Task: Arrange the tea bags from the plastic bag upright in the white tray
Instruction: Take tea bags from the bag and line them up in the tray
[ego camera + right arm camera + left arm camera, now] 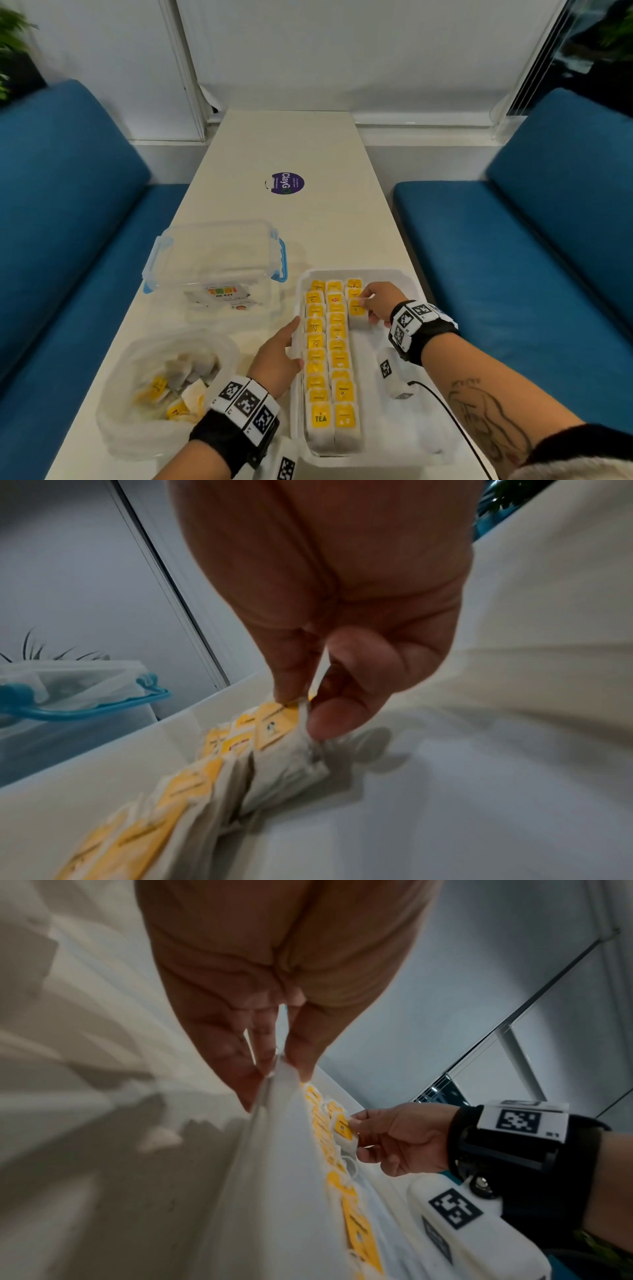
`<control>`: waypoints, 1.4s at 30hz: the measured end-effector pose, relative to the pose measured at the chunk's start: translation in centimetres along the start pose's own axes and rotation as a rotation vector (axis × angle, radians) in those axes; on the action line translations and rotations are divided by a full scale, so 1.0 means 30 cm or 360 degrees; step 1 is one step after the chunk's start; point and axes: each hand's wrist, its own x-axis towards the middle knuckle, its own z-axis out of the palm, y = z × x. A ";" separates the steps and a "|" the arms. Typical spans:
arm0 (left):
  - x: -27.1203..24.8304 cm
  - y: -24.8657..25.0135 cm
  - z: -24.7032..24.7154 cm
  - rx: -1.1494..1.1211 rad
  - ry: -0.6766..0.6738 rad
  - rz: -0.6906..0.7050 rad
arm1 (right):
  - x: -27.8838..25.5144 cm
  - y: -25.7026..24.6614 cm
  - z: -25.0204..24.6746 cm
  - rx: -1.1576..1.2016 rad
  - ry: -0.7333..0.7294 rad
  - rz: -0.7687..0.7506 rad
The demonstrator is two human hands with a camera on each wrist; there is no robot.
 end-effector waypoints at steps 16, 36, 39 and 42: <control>-0.096 0.118 -0.105 0.0245 0.0017 0.0181 | -0.022 -0.103 -0.074 0.0406 0.0581 -0.0158; -0.292 -0.267 -0.498 0.0747 0.0661 -0.0319 | -0.396 -0.555 0.667 -0.1571 -0.0558 -0.1168; -0.311 -0.284 -0.505 0.0712 0.0660 -0.0242 | -0.403 -0.545 0.714 -0.1834 -0.0488 -0.1197; -0.327 -0.286 -0.516 0.0662 0.0726 -0.0152 | -0.399 -0.533 0.752 -0.1884 -0.0422 -0.1213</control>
